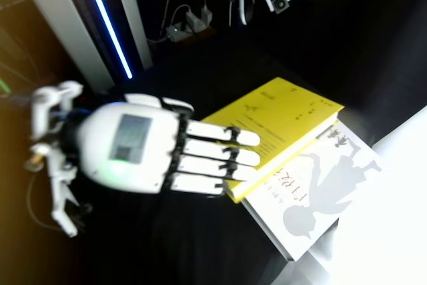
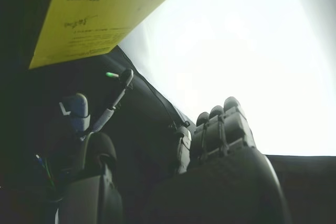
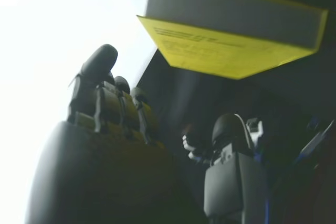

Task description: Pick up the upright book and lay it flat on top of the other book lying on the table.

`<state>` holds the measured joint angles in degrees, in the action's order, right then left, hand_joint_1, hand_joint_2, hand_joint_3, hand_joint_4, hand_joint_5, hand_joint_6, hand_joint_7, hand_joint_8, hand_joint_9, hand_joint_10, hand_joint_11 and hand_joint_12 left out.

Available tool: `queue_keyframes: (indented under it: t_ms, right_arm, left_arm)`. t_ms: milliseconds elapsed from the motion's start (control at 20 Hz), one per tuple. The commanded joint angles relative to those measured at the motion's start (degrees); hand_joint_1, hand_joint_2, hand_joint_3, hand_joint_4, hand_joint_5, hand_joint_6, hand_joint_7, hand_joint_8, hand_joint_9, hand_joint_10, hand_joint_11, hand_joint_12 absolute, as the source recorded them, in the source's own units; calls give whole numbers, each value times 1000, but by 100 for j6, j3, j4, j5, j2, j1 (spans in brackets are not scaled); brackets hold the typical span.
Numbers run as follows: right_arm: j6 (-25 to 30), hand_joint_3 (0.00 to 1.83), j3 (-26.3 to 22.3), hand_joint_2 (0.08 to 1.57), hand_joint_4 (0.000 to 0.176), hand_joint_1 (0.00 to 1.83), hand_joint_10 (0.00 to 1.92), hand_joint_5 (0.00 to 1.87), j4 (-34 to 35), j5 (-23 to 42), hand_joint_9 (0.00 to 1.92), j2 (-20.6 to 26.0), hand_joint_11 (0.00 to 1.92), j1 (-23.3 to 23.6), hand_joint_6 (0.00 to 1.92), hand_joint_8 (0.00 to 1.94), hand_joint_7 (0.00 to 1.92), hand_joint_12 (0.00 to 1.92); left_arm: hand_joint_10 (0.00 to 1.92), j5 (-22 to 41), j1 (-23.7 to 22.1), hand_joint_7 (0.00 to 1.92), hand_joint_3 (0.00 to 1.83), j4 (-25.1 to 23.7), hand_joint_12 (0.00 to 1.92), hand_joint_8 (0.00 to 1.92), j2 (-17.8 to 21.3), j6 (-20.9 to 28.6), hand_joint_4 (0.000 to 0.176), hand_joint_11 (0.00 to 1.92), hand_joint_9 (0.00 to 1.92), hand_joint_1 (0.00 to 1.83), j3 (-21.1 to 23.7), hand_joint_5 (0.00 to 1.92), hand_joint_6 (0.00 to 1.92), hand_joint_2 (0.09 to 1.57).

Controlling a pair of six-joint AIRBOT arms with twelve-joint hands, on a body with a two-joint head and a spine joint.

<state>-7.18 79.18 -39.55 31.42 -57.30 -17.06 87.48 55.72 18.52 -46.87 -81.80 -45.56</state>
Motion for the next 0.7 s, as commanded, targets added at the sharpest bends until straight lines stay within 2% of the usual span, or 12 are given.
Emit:
queue_keyframes:
  t_ms: [0, 50, 150, 250, 350, 400, 450, 500, 550, 600, 650]
  right_arm:
    - [52, 3, -86, 1129, 0, 132, 0, 0, 231, 671, 0, 113, 0, 50, 0, 0, 0, 59]
    - [52, 4, -156, 1131, 0, 114, 0, 0, 230, 740, 0, 182, 0, 50, 0, 0, 0, 11]
    - [52, 7, -303, 1137, 0, 118, 0, 0, 231, 878, 0, 338, 0, 50, 0, 0, 0, 0]
    - [52, 16, -379, 1159, 0, 135, 0, 0, 241, 964, 0, 437, 0, 50, 0, 0, 0, 0]
    - [52, 10, -536, 1145, 27, 32, 0, 0, 259, 1134, 0, 622, 0, 50, 0, 0, 0, 0]
    - [52, 6, -657, 1137, 79, 8, 0, 0, 269, 1252, 0, 742, 0, 48, 0, 0, 0, 0]
    - [52, 9, -711, 1144, 82, 2, 0, 0, 296, 1332, 0, 793, 0, 28, 0, 0, 0, 0]
    - [52, 25, -749, 1180, 78, 124, 0, 0, 380, 1453, 0, 824, 0, -59, 0, 0, 0, 0]
    - [52, 39, -780, 1216, 48, 207, 0, 0, 644, 1775, 0, 877, 0, -290, 0, 0, 0, 0]
    - [51, 0, -806, 1284, 18, 182, 0, 0, 889, 2053, 0, 930, 0, -515, 0, 0, 0, 612]
    - [51, 0, -823, 1281, 14, 227, 0, 0, 1059, 2214, 0, 955, 0, -648, 0, 0, 0, 955]
  left_arm:
    - [0, 702, 18, 0, 7, -38, 0, 0, 67, -2, 135, 0, 0, 525, 15, 0, 0, 1173]
    - [0, 706, 48, 0, 6, -18, 0, 0, 82, -2, 141, 0, 0, 538, 23, 0, 0, 1175]
    - [0, 741, 113, 0, 1, 29, 0, 0, 117, -2, 131, 0, 0, 521, 50, 0, 0, 1166]
    - [0, 775, 137, 0, 0, 63, 0, 0, 118, -2, 139, 0, 0, 509, 57, 0, 0, 1162]
    - [0, 805, 178, 0, 0, 70, 0, 0, 136, -2, 162, 0, 0, 533, 78, 0, 0, 1163]
    - [0, 822, 205, 0, 0, 85, 0, 0, 154, -2, 168, 0, 0, 526, 93, 0, 0, 1161]
    - [0, 836, 221, 0, 0, 97, 0, 0, 160, -2, 160, 0, 0, 527, 97, 0, 0, 1160]
    - [0, 847, 236, 0, 0, 110, 0, 0, 163, -2, 133, 0, 0, 481, 98, 0, 0, 1140]
    - [0, 848, 245, 0, 0, 136, 0, 0, 153, -2, 137, 0, 0, 484, 91, 0, 0, 1137]
    - [0, 846, 245, 0, 0, 156, 0, 0, 151, -2, 161, 0, 0, 505, 86, 0, 0, 1150]
    - [0, 846, 245, 0, 2, 162, 0, 0, 151, -3, 173, 0, 0, 511, 85, 0, 0, 1156]
